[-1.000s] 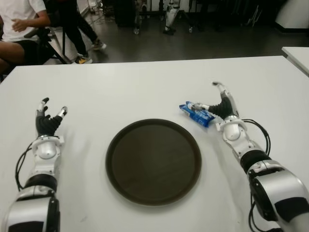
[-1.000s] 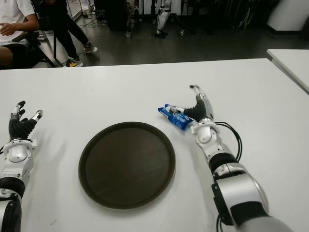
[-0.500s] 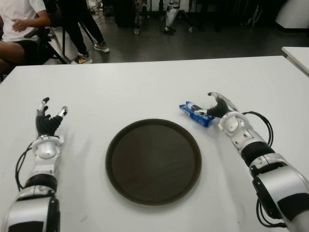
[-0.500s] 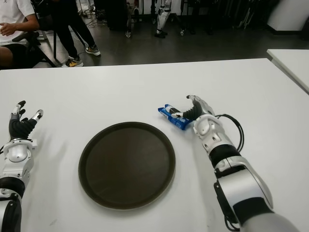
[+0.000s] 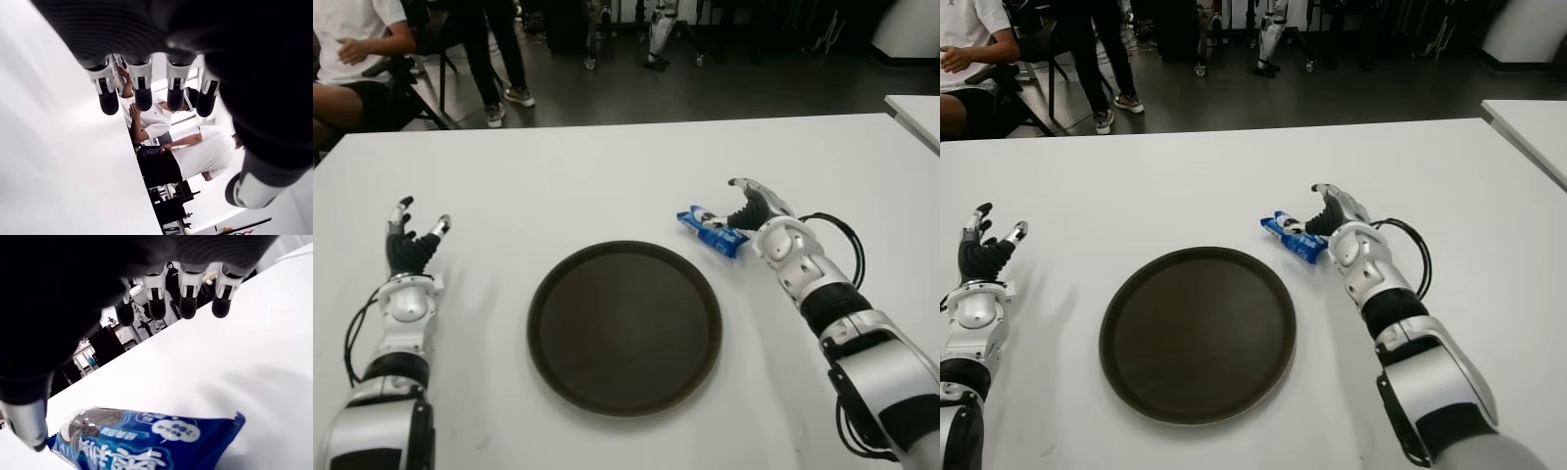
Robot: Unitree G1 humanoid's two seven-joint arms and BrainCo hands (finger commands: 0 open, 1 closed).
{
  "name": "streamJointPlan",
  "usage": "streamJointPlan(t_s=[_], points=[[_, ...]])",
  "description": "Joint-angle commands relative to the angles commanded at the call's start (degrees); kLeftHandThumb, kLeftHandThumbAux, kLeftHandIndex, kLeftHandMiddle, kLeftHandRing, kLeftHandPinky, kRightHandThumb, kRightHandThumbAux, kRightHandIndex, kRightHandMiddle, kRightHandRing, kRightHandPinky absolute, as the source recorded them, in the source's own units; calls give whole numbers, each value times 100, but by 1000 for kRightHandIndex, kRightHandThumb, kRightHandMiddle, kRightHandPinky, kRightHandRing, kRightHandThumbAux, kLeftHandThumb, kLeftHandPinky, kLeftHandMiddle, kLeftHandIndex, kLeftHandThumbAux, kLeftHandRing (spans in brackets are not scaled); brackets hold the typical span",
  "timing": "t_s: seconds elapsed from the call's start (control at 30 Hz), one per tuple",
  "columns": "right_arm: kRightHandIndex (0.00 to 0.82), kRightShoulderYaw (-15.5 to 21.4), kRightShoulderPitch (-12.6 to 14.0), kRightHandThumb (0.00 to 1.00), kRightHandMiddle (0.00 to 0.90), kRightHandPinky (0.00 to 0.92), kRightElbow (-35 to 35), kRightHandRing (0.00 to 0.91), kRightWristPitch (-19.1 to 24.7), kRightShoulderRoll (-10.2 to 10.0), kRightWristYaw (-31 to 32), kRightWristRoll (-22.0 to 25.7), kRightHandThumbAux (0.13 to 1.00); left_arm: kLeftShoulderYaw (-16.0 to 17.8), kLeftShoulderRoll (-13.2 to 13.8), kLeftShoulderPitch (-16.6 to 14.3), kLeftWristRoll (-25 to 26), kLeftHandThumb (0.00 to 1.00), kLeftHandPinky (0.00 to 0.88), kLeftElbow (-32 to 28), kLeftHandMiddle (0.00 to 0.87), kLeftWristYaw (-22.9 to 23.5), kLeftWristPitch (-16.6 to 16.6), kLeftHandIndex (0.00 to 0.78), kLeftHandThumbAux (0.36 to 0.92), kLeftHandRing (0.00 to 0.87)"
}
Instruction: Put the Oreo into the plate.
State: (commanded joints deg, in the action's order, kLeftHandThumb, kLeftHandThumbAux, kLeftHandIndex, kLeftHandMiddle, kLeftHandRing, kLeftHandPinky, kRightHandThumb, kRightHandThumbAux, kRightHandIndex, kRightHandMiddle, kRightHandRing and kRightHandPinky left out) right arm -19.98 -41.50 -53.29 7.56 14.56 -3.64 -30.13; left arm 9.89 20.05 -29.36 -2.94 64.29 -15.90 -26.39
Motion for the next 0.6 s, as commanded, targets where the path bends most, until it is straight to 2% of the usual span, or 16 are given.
streamJointPlan(t_s=[0.6], points=[[0,-107,14,0,0,0,87,0,87,52,180,-79,606,34,0,-34,53,0,0,34,0,75,29,0,711,0]])
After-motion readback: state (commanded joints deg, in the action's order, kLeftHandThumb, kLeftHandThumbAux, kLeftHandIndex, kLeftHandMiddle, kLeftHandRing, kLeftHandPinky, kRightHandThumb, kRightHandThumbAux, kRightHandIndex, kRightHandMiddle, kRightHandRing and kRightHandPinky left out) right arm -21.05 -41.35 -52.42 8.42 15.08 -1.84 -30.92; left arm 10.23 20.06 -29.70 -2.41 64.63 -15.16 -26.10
